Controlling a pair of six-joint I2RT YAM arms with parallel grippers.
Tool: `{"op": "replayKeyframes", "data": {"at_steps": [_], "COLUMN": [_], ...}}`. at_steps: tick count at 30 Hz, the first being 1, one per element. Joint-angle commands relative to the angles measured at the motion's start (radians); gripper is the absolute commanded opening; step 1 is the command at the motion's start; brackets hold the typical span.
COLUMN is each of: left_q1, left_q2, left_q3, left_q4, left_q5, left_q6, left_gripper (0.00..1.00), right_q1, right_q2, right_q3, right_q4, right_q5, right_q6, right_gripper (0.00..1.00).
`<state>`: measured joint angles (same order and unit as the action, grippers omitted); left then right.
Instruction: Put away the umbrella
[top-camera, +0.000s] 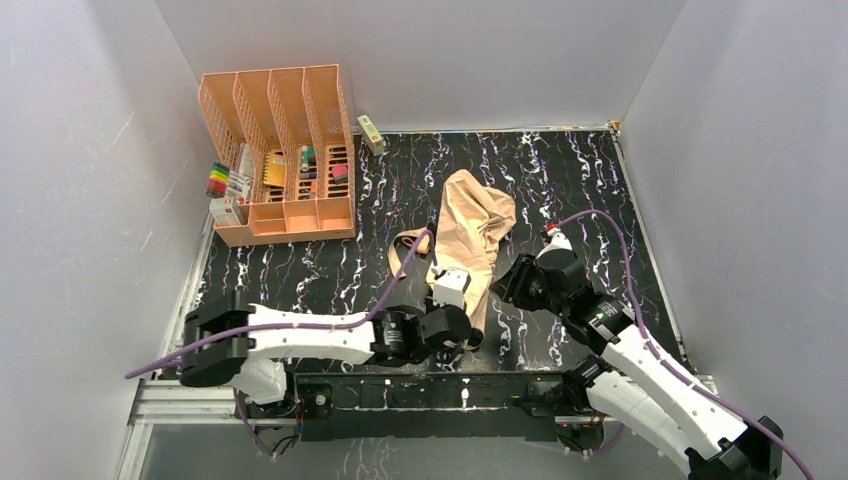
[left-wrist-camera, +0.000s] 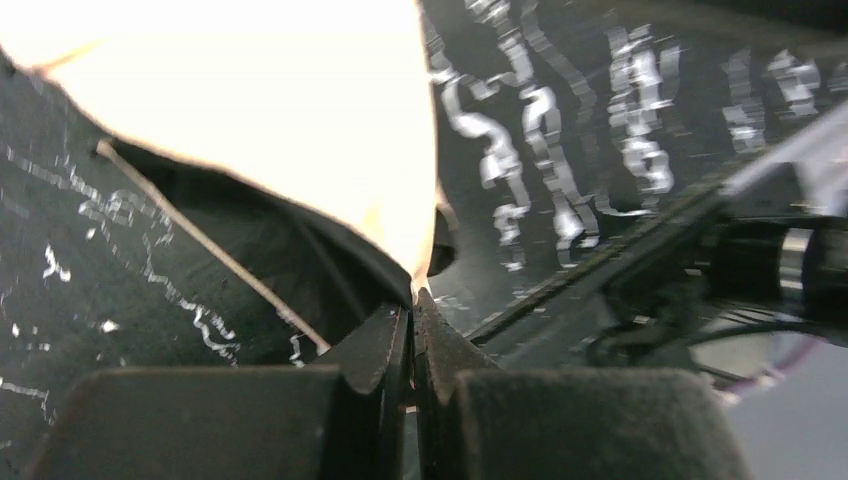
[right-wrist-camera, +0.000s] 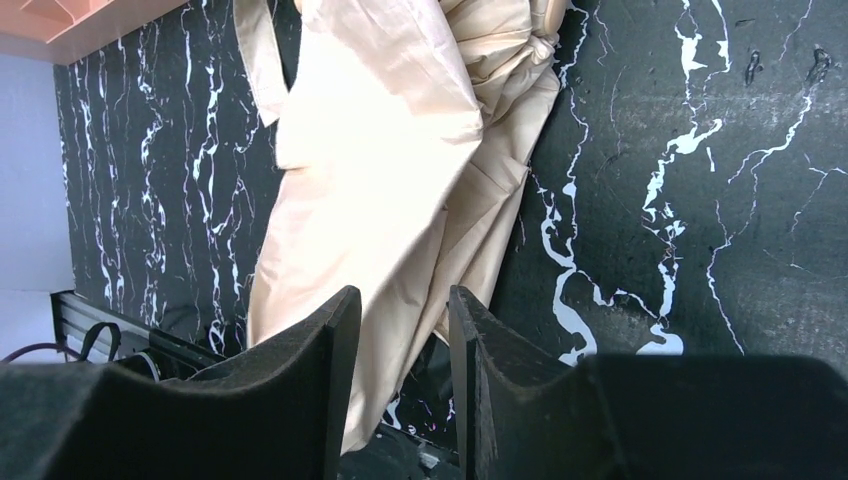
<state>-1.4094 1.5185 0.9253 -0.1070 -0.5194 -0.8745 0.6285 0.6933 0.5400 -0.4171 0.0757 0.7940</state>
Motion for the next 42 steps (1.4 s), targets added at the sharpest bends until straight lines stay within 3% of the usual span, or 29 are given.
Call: {"op": "replayKeyframes", "data": {"at_steps": [1,7,15,18,22,27,30,35,39,42], "left_q1": [-0.003,-0.003,-0.003,-0.003,-0.003,-0.005,-0.005,-0.005,-0.005,-0.005], "left_q2": [-0.157,-0.182,-0.101,-0.055,0.002,0.024,0.018,0.010,-0.004,-0.035], "left_q3": [-0.012,-0.041,-0.167,-0.227,-0.261,-0.278,-0.290,-0.296,-0.293,-0.296], "left_q4": [0.183,0.338,0.495,0.567,0.618,0.638,0.633,0.608,0.577,0.545], "left_q5": [0.050,0.203,0.307,0.330,0.353,0.355,0.348,0.339,0.313,0.257], "left_q6": [0.161,0.258,0.197,0.159,0.134,0.120,0.118,0.118,0.107,0.092], "left_gripper": [0.00,0.00,0.03,0.13,0.35,0.59,0.64,0.62,0.44,0.25], "right_q1": [-0.004,-0.004,-0.004,-0.003,-0.003,-0.004,-0.003,-0.004,-0.004,-0.003], "right_q2": [-0.019,-0.028,-0.057,-0.066,-0.076,-0.025,0.035,0.129,0.123,0.075], "right_q3": [0.012,0.020,0.035,0.046,0.047,0.030,0.003,-0.016,0.012,0.049], "right_q4": [0.009,0.012,0.003,-0.020,-0.017,0.073,0.147,0.186,0.062,-0.090], "right_q5": [0.006,0.010,0.034,0.049,0.031,-0.148,-0.251,-0.313,-0.190,0.008], "right_q6": [0.015,0.019,0.008,-0.003,-0.037,-0.091,-0.102,-0.092,-0.078,-0.043], "right_gripper": [0.46,0.46,0.47,0.47,0.43,0.38,0.36,0.35,0.41,0.45]}}
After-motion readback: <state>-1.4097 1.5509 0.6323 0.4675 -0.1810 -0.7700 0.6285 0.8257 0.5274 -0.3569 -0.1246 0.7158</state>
